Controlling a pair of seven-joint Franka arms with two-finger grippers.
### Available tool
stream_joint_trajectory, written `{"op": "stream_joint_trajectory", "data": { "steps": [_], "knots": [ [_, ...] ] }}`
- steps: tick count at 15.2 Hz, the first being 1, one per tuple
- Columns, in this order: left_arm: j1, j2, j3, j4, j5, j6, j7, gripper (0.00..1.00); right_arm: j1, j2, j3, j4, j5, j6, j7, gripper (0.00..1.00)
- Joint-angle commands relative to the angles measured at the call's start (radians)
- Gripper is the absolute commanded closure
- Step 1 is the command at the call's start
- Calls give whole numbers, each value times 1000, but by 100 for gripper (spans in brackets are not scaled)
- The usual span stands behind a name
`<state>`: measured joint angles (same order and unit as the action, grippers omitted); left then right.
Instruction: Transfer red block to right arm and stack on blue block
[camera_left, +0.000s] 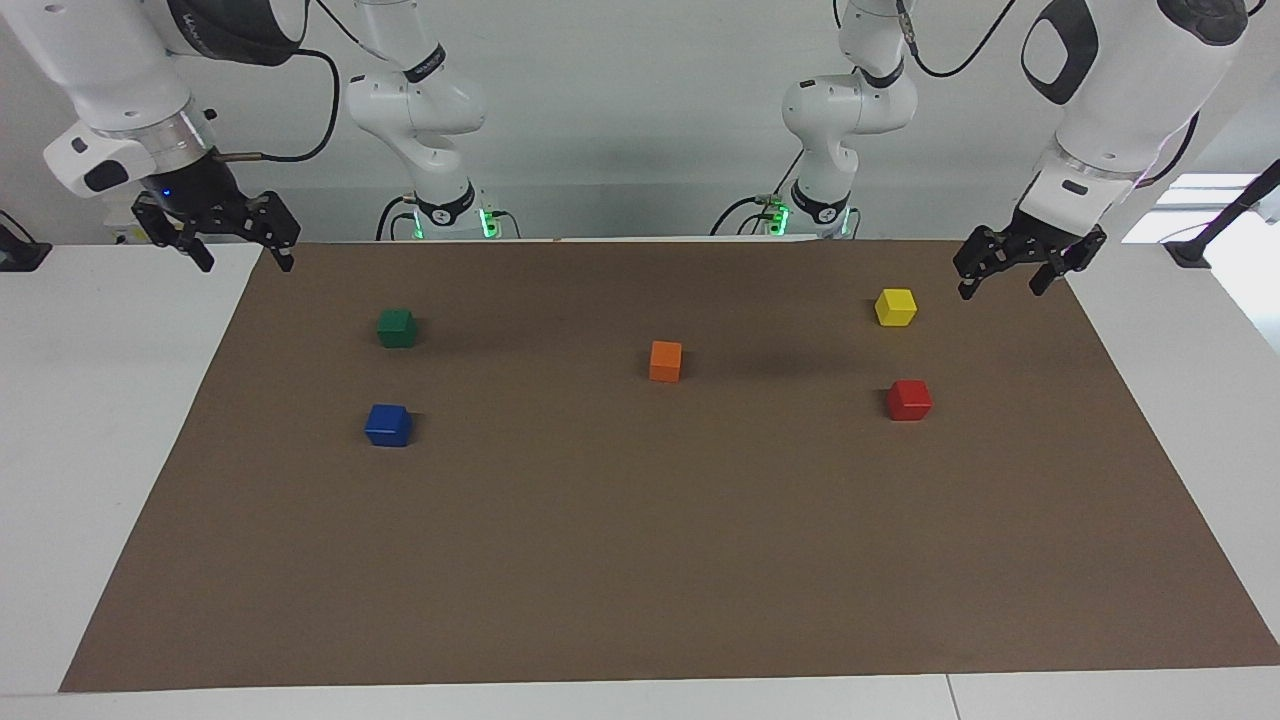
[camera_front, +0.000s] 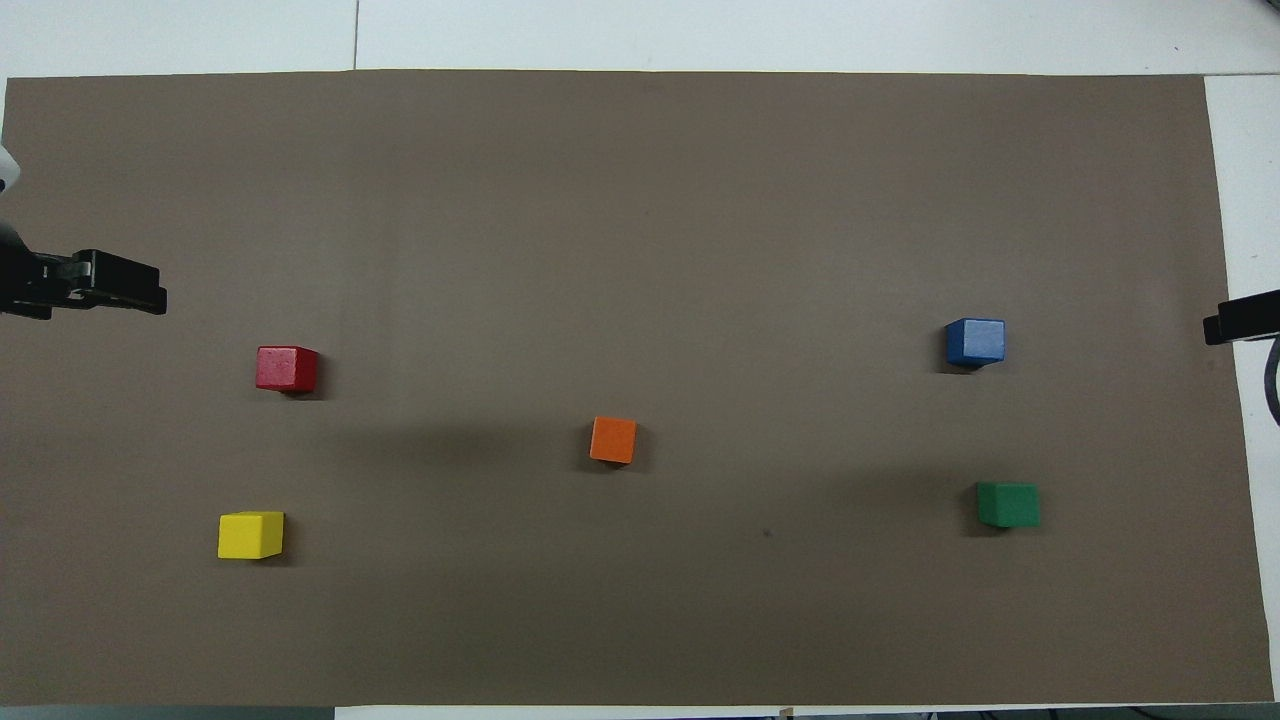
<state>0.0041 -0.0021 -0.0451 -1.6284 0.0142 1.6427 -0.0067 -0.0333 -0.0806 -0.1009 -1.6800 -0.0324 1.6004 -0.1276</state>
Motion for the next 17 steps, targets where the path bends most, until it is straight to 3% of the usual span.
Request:
{"op": "stream_joint_trajectory", "data": {
  "steps": [1,4,7,12,16,17],
  "knots": [
    [-10,-10,8,1,-16,-8,-1,0,-20,-18,13,-20,-6,16,3,0],
    [-10,-28,19,-53,-16,28,-2,0,-19,-18,13,-20,-6,15,3,0],
    [-10,-27,25,-165,-17,165,-139,0,-20,-18,13,-20,-6,15,2,0],
    [-9,16,25,-362,-16,408,19,0,-23,-18,12,-20,-6,13,2,0],
    [-7,118,25,-402,-5,526,31,0,-22,-18,12,-21,-6,13,2,0],
    [-7,120,27,-451,-7,578,45,0,-22,-19,12,-21,-6,12,2,0]
  ]
}}
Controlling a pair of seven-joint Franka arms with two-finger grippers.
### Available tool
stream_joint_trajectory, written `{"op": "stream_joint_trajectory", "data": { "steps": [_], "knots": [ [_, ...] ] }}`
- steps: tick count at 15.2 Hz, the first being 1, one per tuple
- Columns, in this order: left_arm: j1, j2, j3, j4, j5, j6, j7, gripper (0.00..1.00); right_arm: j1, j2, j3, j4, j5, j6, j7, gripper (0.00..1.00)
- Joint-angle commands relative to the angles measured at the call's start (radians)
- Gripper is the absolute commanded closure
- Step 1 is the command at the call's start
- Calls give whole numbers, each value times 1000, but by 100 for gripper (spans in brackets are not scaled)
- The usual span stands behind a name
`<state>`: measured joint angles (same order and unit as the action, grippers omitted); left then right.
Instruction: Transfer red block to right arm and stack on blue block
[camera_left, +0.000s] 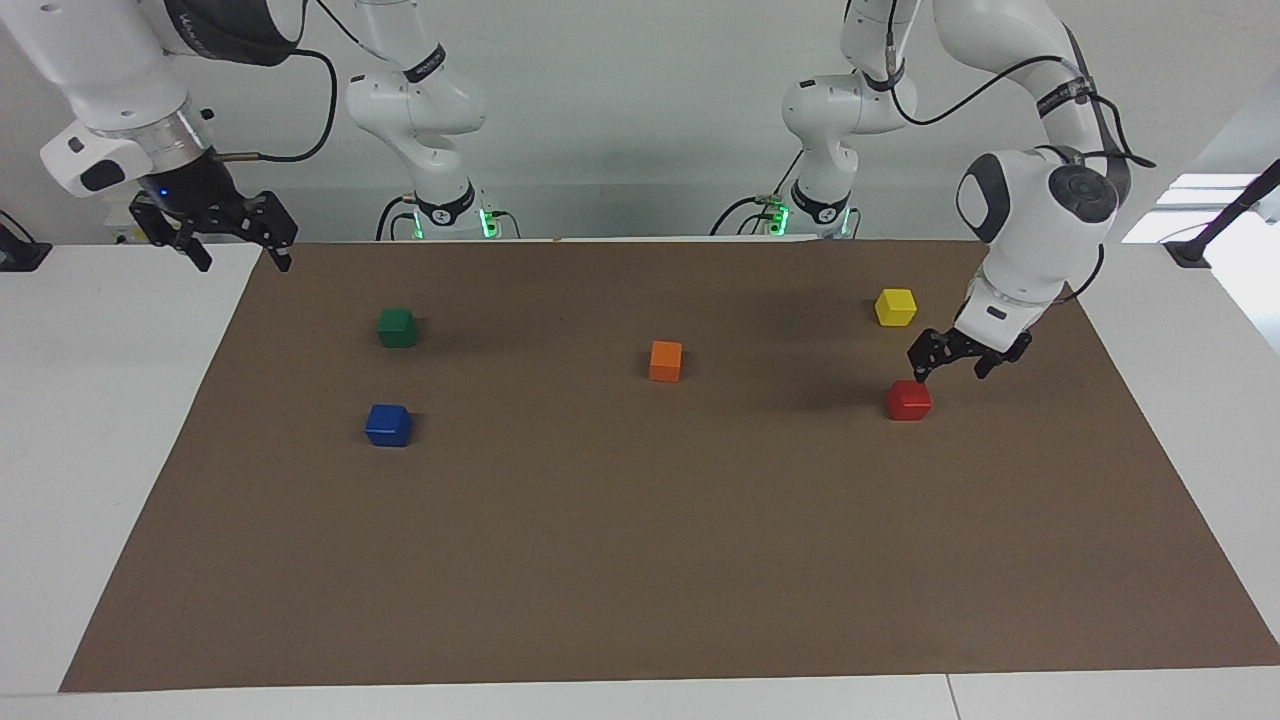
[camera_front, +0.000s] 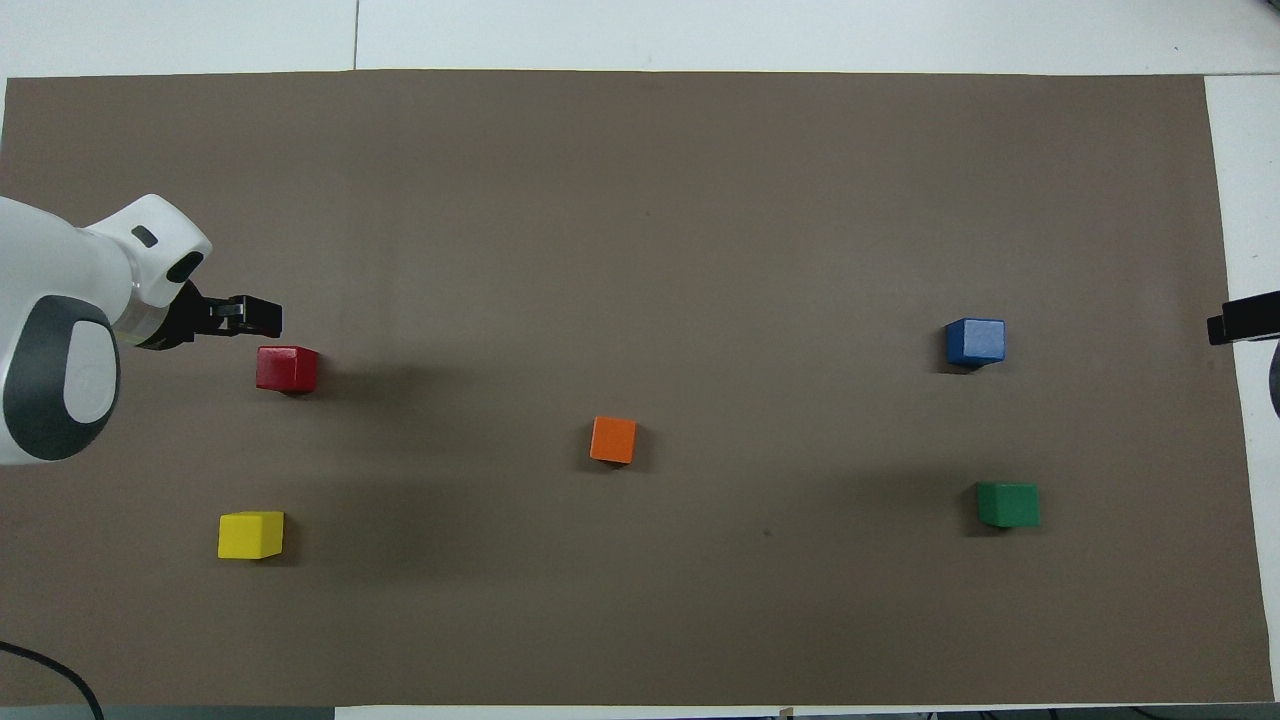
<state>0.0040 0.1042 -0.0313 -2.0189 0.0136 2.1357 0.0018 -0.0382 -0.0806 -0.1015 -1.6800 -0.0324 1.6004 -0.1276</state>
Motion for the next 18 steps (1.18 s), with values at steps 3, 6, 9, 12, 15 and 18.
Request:
{"op": "stream_joint_trajectory", "data": {
  "steps": [3,6,9,12,15,18],
  "knots": [
    [-1,29,13,-141,-6,176,37,0,-16,-19,14,-23,-6,12,2,0],
    [-1,72,13,-153,-6,211,37,0,-16,-19,13,-23,-6,13,2,0],
    [-2,94,11,-150,-7,211,14,39,-16,-21,13,-24,-6,10,2,0],
    [-9,94,10,-142,-9,187,-83,100,-16,-21,13,-26,-6,9,2,0],
    [-10,88,4,-51,-15,13,-210,100,-16,-21,13,-26,-6,9,2,0],
    [-15,83,-27,156,-61,-315,-389,100,-16,-25,13,-30,5,6,-13,0]
  ]
}}
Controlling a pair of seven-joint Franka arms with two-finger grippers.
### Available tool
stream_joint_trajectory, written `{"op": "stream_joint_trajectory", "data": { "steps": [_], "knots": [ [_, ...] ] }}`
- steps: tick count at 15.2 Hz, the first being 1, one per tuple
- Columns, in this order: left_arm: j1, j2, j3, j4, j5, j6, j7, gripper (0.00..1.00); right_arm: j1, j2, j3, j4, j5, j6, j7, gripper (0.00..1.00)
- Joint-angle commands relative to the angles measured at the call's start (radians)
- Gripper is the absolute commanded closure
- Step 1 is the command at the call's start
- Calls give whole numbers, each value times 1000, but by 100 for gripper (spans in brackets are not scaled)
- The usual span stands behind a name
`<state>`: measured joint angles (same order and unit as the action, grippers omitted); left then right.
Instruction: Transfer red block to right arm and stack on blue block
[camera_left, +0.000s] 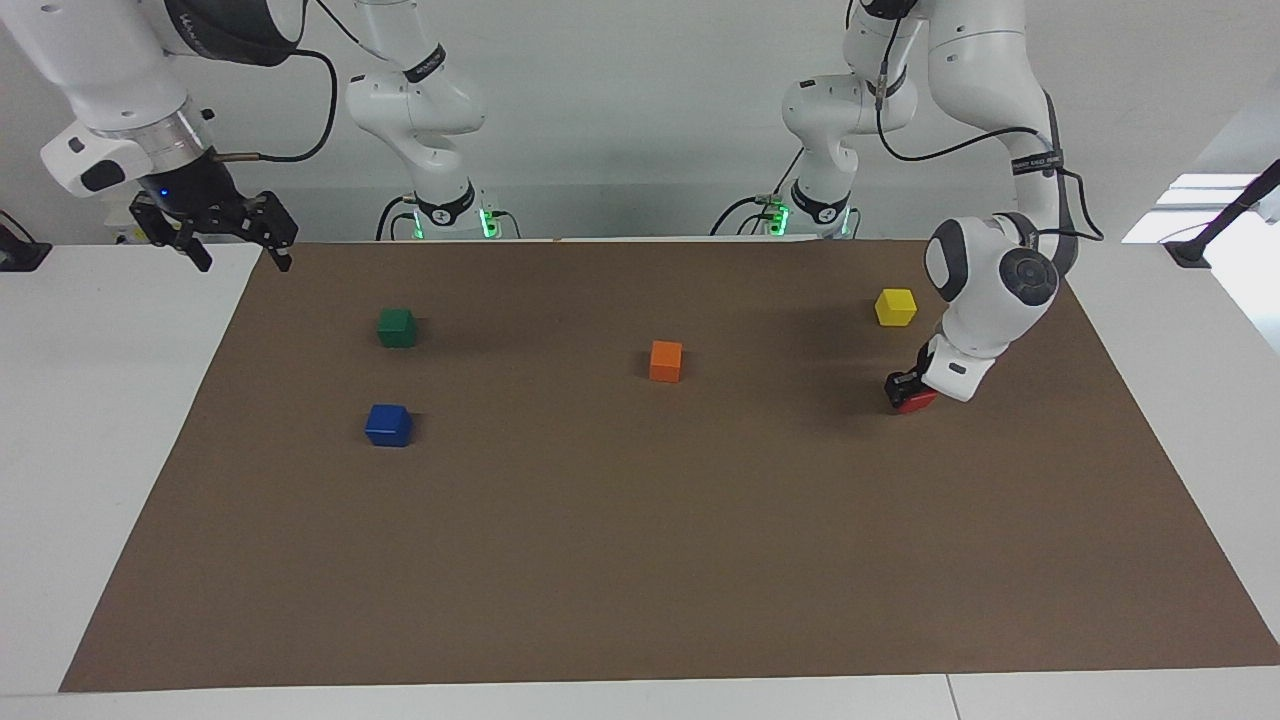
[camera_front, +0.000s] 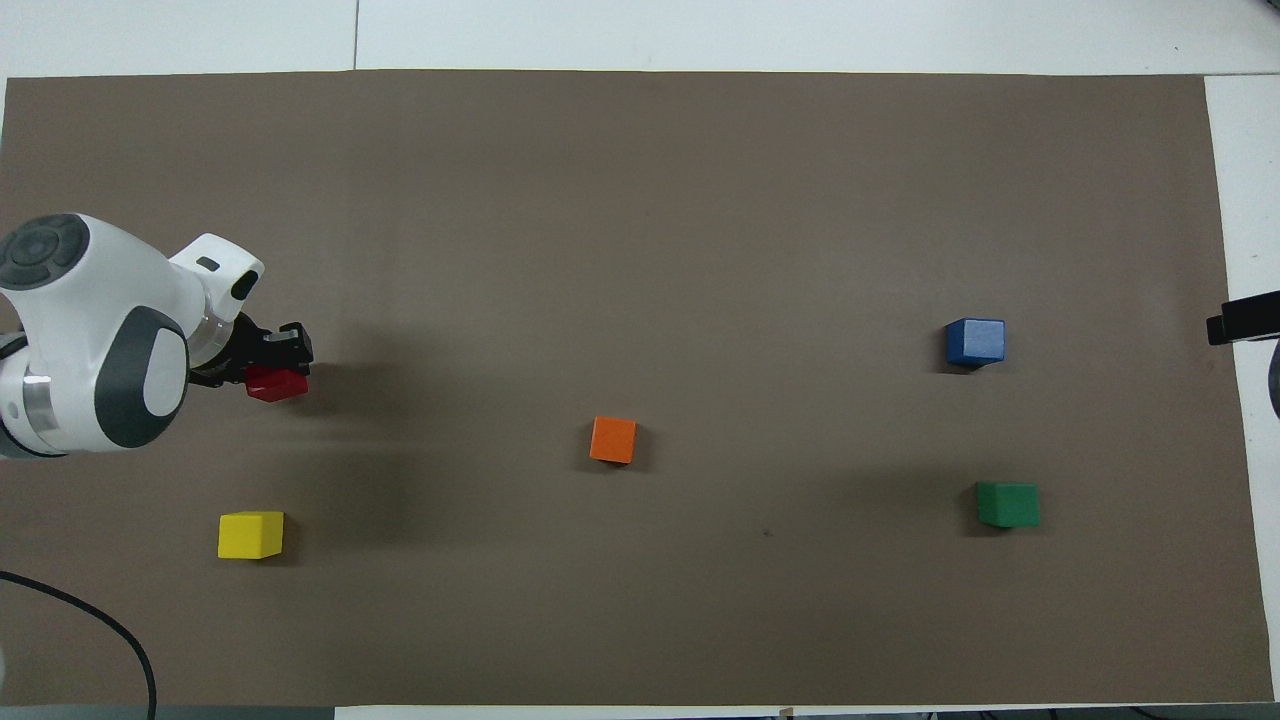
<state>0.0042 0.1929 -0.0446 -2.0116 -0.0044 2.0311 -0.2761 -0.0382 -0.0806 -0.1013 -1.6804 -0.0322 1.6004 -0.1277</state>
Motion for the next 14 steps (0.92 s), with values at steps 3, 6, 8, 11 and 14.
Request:
{"op": "stream_joint_trajectory", "data": {
  "steps": [3,6,8,11,14],
  "knots": [
    [-19,-9,-47,347,-158,-495,-317,100,-17,-30,6,-42,84,3,-50,0],
    [-42,-102,-81,399,-296,-566,-675,100,-38,-62,2,-100,219,3,-85,0],
    [-72,-182,-103,401,-371,-566,-907,100,-57,-83,2,-142,349,-2,-92,0],
    [-75,-306,-149,369,-520,-548,-1127,100,-87,-88,2,-154,504,-46,-139,0],
    [-87,-381,-169,308,-661,-505,-1303,100,-140,-88,2,-205,655,-68,-193,0]
  ]
}}
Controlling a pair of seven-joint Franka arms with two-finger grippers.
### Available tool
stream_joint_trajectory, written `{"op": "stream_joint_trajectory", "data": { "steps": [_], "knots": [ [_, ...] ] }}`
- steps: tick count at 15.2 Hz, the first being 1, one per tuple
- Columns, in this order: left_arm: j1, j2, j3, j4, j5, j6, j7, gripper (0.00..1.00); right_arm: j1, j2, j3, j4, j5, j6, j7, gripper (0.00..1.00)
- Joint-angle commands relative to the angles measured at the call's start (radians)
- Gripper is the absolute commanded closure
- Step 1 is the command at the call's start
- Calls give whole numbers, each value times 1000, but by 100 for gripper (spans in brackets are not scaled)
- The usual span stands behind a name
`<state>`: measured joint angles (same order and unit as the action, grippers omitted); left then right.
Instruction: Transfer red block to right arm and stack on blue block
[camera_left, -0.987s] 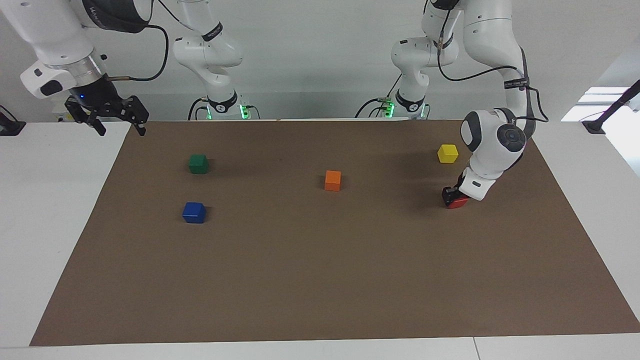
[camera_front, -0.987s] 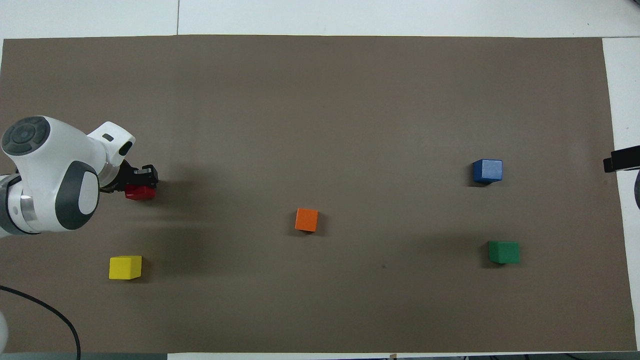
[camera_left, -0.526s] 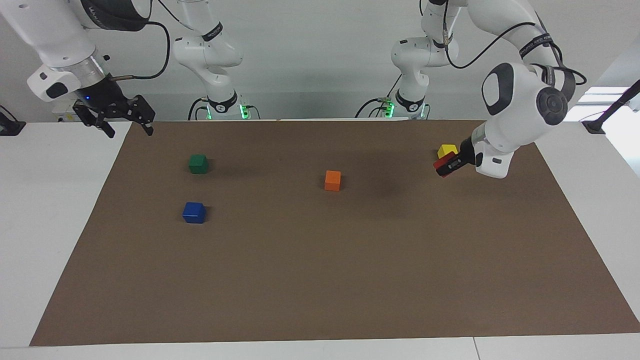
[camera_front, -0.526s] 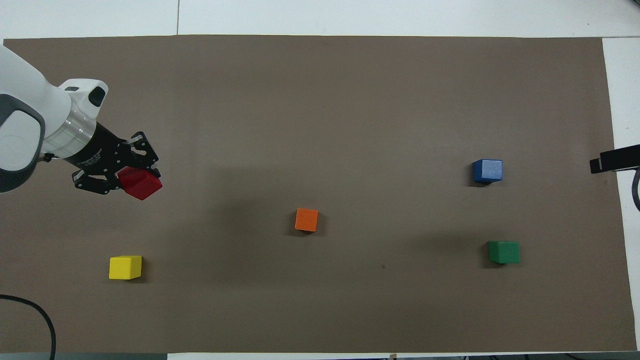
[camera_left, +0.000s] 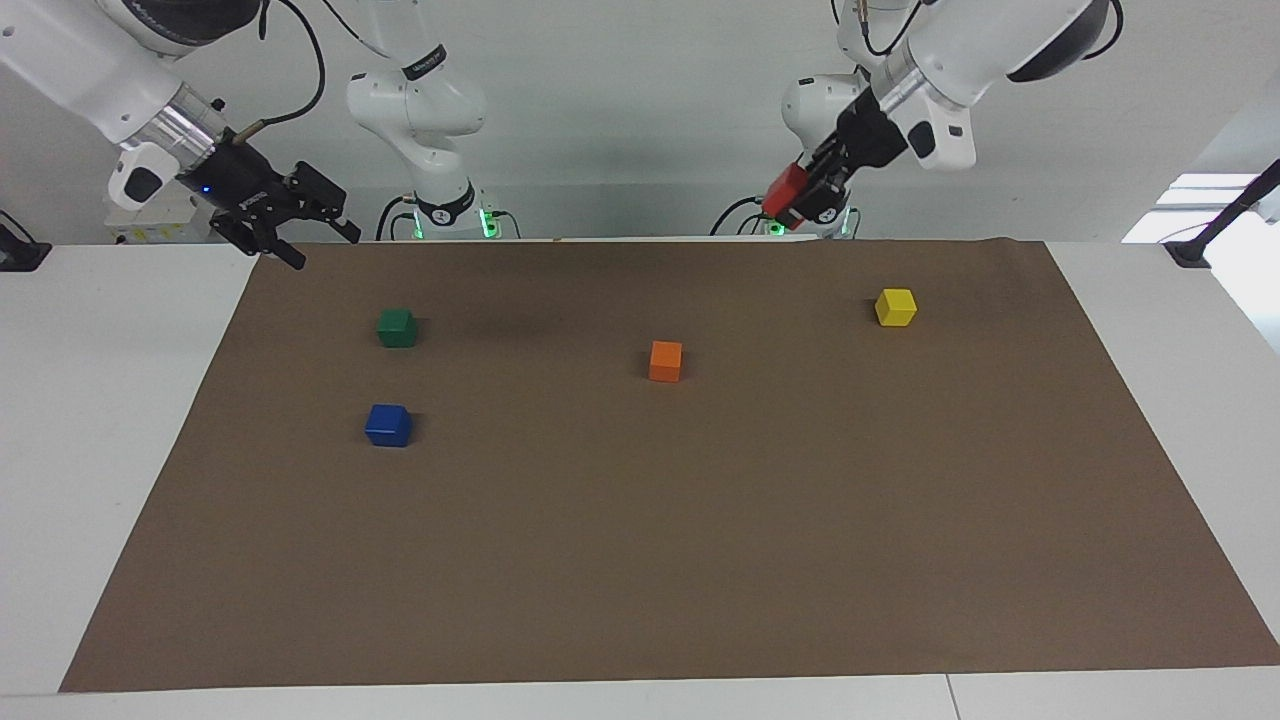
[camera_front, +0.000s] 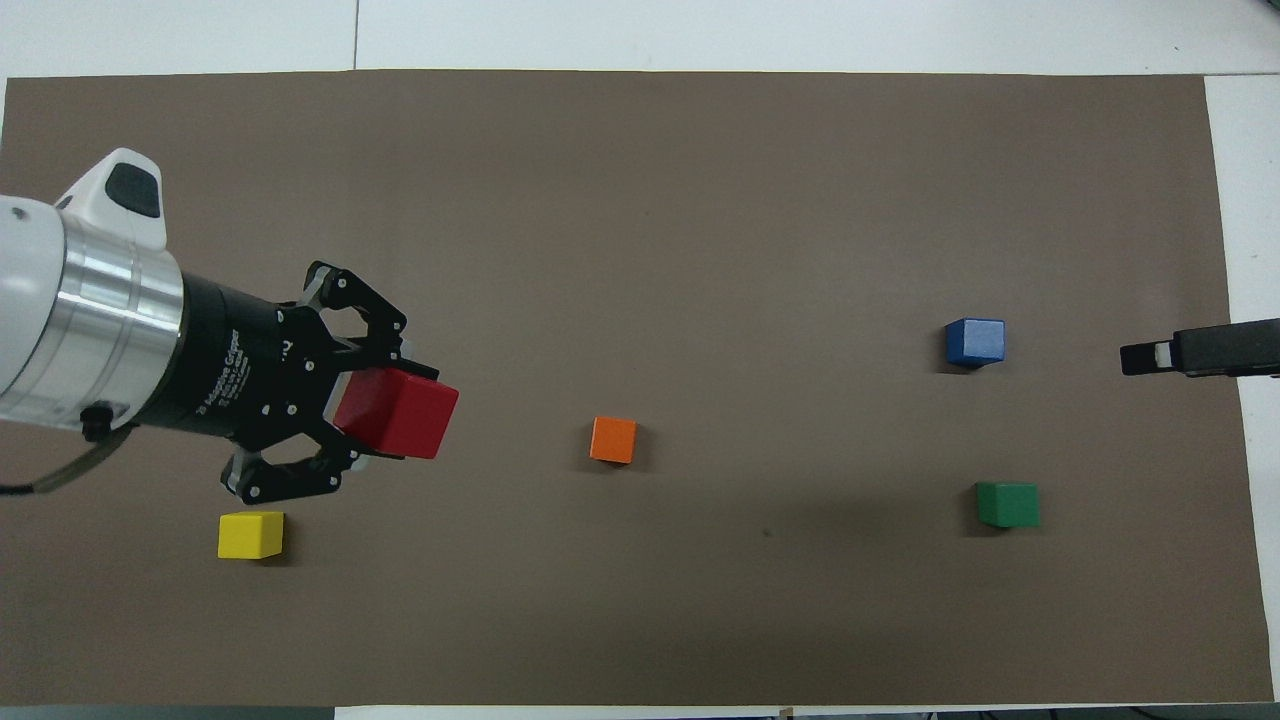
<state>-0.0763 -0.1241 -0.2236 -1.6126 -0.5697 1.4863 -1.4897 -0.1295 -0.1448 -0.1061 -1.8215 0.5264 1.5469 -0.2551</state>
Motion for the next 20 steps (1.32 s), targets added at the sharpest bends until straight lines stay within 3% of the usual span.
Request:
{"op": "stream_joint_trajectory", "data": {
  "steps": [1,4,7,10,18,20],
  "knots": [
    [-6,-103,12,-161,-148,102,-95,100,-62,-24,6,-80,133,-27,-88,0],
    [-45,-219,3,-384,-191,317,-93,100,-107,-13,5,-163,291,-57,-180,0],
    [-65,-273,-51,-489,-176,461,-115,100,-137,37,5,-205,408,-125,-306,0],
    [-63,-267,-60,-494,-158,564,-242,100,-147,62,5,-277,513,-171,-386,0],
    [-62,-267,-62,-497,-151,574,-262,100,-128,62,6,-459,797,-317,-495,0],
    [-62,-267,-62,-498,-151,574,-261,100,-84,70,8,-498,871,-346,-522,0]
  ]
}}
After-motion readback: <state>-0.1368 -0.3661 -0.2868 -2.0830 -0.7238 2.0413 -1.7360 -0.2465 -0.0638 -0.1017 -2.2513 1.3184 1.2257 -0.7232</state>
